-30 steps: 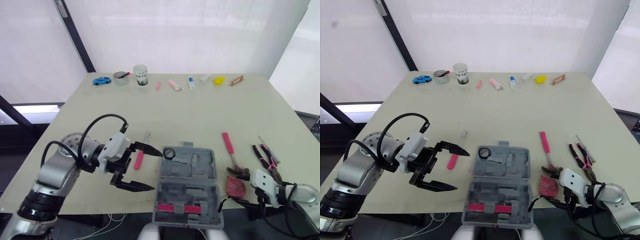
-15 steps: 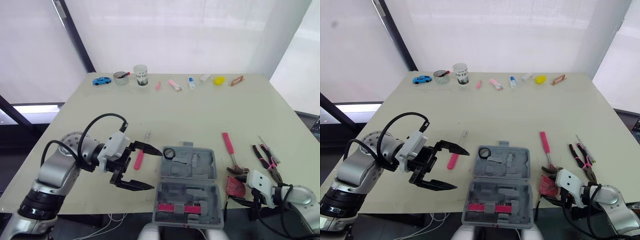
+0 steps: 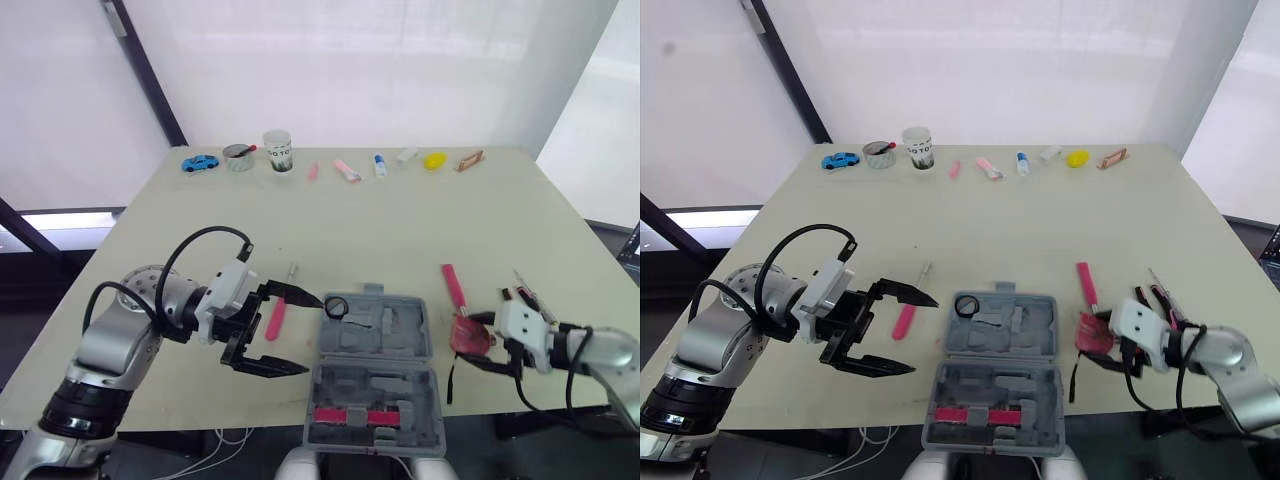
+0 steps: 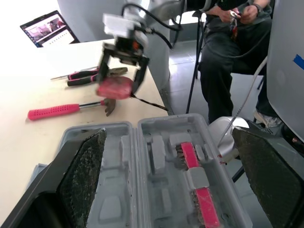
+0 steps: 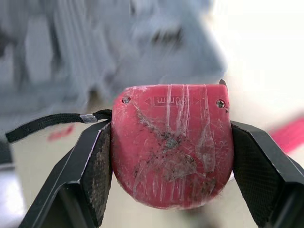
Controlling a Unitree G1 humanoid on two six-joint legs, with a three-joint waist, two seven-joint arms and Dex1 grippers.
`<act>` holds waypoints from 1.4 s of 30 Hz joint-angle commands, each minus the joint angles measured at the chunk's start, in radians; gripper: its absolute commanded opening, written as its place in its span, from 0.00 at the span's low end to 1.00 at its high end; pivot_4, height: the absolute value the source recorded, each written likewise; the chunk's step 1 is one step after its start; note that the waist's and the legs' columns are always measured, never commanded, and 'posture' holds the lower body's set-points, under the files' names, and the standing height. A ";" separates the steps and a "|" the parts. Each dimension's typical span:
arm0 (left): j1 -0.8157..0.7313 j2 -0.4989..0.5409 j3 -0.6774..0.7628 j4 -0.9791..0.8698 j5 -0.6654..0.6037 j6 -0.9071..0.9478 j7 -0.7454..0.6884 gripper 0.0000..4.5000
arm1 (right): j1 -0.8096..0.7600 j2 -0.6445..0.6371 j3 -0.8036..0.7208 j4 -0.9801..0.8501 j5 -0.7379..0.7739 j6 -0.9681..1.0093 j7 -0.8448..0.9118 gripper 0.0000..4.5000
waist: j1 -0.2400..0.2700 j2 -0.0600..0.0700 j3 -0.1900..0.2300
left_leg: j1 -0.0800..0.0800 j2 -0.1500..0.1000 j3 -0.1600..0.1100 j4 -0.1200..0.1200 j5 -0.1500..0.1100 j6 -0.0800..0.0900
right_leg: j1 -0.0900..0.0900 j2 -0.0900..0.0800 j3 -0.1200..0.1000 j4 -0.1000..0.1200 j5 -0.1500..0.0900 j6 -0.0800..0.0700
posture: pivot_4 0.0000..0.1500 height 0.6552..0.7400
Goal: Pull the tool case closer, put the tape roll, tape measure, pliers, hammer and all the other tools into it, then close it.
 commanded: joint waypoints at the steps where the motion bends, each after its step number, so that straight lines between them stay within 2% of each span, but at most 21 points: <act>1: -0.002 0.004 0.048 0.021 -0.010 -0.009 0.016 1.00 | -0.139 -0.002 0.072 -0.040 -0.013 0.124 0.037 0.67 | -0.001 0.000 0.000 | 0.000 0.000 0.000 0.000 0.000 0.000 | 0.000 0.000 0.000 0.000 0.000 0.000 | 1.00 1.00; 7: 0.016 0.018 0.088 0.037 0.001 -0.005 0.049 1.00 | -0.367 0.055 0.246 0.031 -0.117 0.232 0.074 0.67 | 0.001 0.000 0.000 | -0.002 0.000 0.000 0.000 0.000 0.000 | -0.002 0.000 -0.001 -0.001 0.000 0.000 | 1.00 1.00; 15: 0.066 0.056 0.128 0.043 0.022 -0.016 0.071 1.00 | -0.537 0.134 0.421 0.162 -0.263 0.270 0.103 0.67 | 0.001 0.001 0.000 | -0.003 0.000 0.001 -0.001 0.000 0.000 | -0.002 0.000 -0.001 -0.001 0.000 0.000 | 1.00 1.00; 24: 0.091 0.069 0.142 0.060 0.038 -0.023 0.079 1.00 | -0.617 0.197 0.565 0.273 -0.430 0.288 0.106 0.67 | -0.001 0.001 0.001 | -0.003 0.000 0.001 -0.001 0.000 0.000 | -0.002 0.000 -0.002 0.000 0.000 0.000 | 1.00 1.00; 35: 0.069 0.060 0.126 0.078 0.046 -0.021 0.079 1.00 | -0.585 0.251 0.564 0.305 -0.510 0.216 0.055 0.67 | -0.006 0.001 0.000 | -0.002 0.000 0.002 -0.001 0.000 0.000 | -0.002 0.000 -0.002 0.000 0.000 0.000 | 1.00 1.00; 36: 0.071 0.061 0.127 0.077 0.045 -0.021 0.078 1.00 | -0.578 0.242 0.564 0.291 -0.510 0.220 0.067 0.90 | -0.005 0.001 0.000 | -0.001 0.000 0.001 -0.001 0.000 0.000 | -0.002 0.000 -0.001 0.000 0.000 0.000 | 1.00 1.00; 37: 0.073 0.061 0.127 0.075 0.044 -0.019 0.078 1.00 | -0.570 0.236 0.559 0.277 -0.514 0.219 0.062 0.97 | -0.004 0.001 0.000 | -0.001 0.000 0.001 -0.001 0.000 -0.001 | -0.002 0.000 -0.002 0.001 0.000 -0.001 | 1.00 1.00; 42: 0.081 0.060 0.126 0.061 0.040 -0.012 0.081 1.00 | -0.546 0.221 0.502 0.198 -0.519 0.233 0.020 0.99 | -0.002 0.001 0.001 | -0.002 0.000 0.001 -0.001 0.000 -0.001 | -0.002 0.000 -0.002 0.001 0.000 -0.001 | 1.00 1.00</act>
